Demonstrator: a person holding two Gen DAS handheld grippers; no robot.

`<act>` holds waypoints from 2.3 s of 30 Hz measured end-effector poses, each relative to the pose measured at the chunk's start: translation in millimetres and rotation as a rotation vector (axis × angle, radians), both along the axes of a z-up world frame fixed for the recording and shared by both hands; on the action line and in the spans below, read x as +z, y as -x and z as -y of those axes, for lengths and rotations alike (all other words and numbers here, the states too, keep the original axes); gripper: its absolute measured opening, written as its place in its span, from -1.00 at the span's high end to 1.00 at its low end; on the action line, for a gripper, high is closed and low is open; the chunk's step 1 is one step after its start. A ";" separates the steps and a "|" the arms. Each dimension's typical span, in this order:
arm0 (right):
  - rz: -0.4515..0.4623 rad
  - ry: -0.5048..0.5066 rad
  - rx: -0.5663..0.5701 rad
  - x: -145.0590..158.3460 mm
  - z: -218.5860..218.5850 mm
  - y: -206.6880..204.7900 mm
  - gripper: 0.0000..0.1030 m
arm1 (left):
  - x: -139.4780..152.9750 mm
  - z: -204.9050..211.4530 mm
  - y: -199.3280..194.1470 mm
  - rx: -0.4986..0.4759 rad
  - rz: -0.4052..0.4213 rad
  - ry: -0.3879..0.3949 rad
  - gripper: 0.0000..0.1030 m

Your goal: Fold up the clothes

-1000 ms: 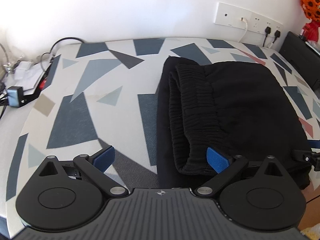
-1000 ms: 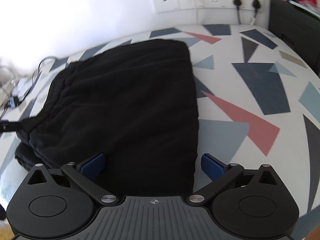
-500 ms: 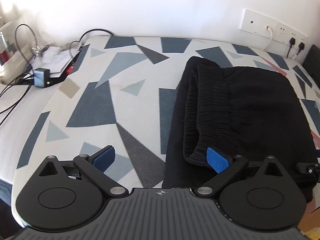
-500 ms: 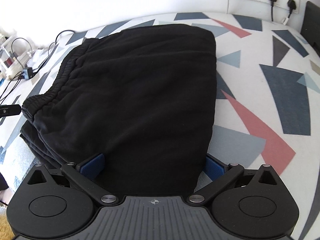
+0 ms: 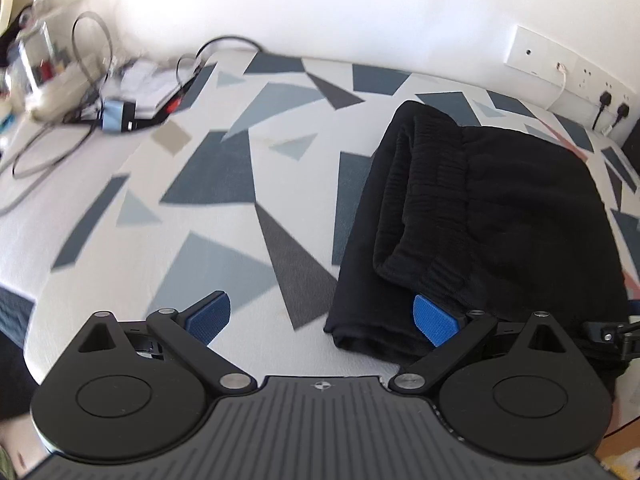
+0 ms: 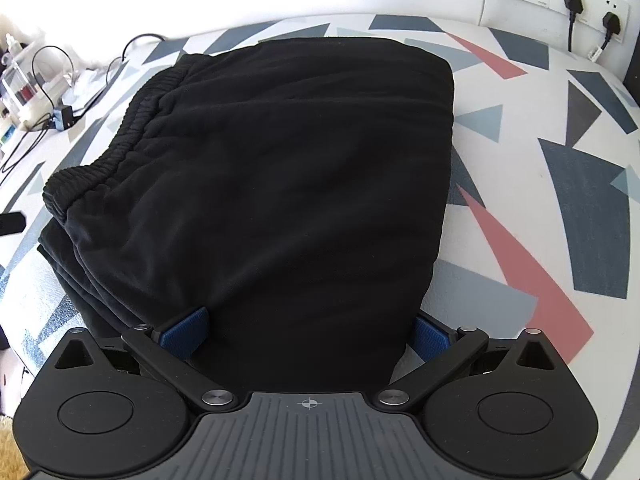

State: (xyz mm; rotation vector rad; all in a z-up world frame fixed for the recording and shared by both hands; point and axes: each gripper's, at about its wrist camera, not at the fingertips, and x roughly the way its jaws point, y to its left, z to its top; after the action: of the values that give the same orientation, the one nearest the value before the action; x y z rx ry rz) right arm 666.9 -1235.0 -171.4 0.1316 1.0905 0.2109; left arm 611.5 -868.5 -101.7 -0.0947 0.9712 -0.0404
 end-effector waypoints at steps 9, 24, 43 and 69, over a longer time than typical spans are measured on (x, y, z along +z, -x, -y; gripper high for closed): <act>0.013 0.008 0.014 -1.4 0.0 1.5 -0.99 | -35.5 -5.3 -1.5 0.128 -0.150 0.325 -0.95; 0.025 0.009 0.037 -1.4 0.9 2.4 -0.99 | -49.4 24.5 -16.2 0.219 -0.146 0.305 -0.99; 0.332 0.125 0.333 51.6 -31.4 39.4 -0.98 | -40.5 2.4 -35.2 0.110 -0.154 0.311 -0.99; 0.395 0.270 0.629 19.3 -133.8 39.5 0.18 | -56.4 -13.6 -39.6 0.123 -0.305 0.540 -0.99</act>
State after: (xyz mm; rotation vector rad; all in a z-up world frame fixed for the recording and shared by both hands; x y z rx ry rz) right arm 627.3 -1101.1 -152.1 -0.4867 0.7273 0.6213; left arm 651.1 -854.9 -158.1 -0.6726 1.2377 -0.1786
